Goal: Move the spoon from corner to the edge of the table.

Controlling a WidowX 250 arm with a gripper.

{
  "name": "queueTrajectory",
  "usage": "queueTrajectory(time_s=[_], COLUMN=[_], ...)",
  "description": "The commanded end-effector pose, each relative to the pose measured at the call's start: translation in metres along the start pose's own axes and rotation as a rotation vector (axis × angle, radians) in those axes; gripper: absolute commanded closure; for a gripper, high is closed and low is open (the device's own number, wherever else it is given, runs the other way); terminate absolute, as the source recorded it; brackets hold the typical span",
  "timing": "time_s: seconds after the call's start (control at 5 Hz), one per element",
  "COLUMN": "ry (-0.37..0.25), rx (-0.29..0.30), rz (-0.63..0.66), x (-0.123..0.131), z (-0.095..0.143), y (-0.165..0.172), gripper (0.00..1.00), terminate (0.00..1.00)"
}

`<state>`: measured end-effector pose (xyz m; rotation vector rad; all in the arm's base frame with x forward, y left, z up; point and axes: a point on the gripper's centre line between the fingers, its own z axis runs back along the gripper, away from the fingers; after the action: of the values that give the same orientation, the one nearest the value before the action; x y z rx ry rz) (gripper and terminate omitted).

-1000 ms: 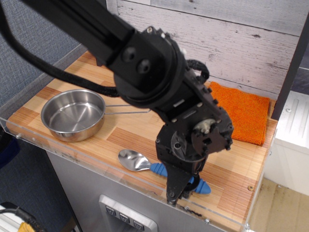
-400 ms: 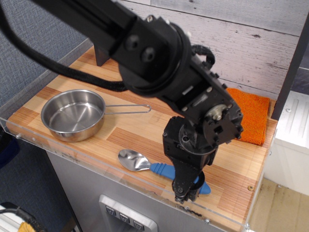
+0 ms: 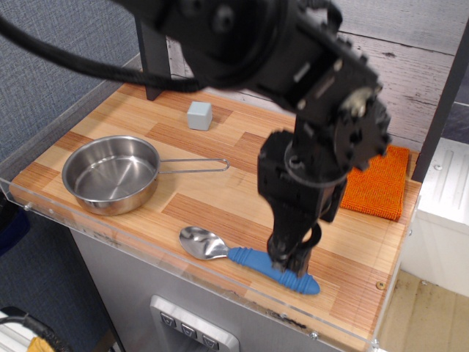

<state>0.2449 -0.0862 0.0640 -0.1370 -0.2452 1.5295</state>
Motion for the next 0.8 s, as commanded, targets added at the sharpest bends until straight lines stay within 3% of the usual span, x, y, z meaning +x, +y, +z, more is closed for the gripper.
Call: queueTrajectory(time_s=[0.0, 0.2, 0.6], ry=[0.019, 0.025, 0.025], rx=[-0.133, -0.14, -0.14], rz=[-0.001, 0.007, 0.007], x=[0.007, 0.015, 0.015], z=[0.052, 0.065, 0.065], y=[-0.024, -0.021, -0.021], gripper=[0.0, 0.0, 0.0], terminate=[0.0, 0.0, 0.0])
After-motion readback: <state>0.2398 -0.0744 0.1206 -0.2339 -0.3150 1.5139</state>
